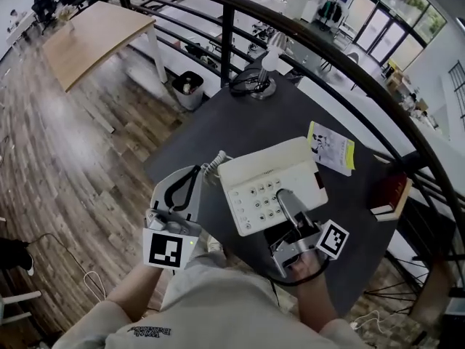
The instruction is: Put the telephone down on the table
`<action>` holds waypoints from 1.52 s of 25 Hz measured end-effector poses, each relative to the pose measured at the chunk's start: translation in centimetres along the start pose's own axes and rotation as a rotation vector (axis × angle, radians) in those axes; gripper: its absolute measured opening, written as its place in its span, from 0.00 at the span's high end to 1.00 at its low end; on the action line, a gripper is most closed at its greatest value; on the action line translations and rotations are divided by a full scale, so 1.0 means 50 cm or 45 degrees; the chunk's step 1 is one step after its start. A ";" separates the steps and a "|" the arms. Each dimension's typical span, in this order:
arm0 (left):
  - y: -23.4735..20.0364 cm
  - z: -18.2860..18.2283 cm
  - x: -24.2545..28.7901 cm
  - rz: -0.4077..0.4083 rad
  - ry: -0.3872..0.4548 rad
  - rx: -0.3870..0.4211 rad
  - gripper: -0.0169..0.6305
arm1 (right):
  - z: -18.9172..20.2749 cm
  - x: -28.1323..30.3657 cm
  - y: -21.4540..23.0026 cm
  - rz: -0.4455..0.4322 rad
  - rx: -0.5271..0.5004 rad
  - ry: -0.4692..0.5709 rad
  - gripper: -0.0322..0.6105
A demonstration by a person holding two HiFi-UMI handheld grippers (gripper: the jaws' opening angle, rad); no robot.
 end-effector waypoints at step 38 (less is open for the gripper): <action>0.112 0.027 0.483 0.095 0.114 0.121 0.97 | -0.470 0.025 0.126 0.163 -0.088 0.004 0.64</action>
Point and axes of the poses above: the fingertips, and each gripper's own axes: x forward along the fingers, y to its right, z out of its underside, the point moved 10 cm from there along -x, backward along the fingers, and after that the axes turned 11 degrees about -y, right-handed, at the moved point
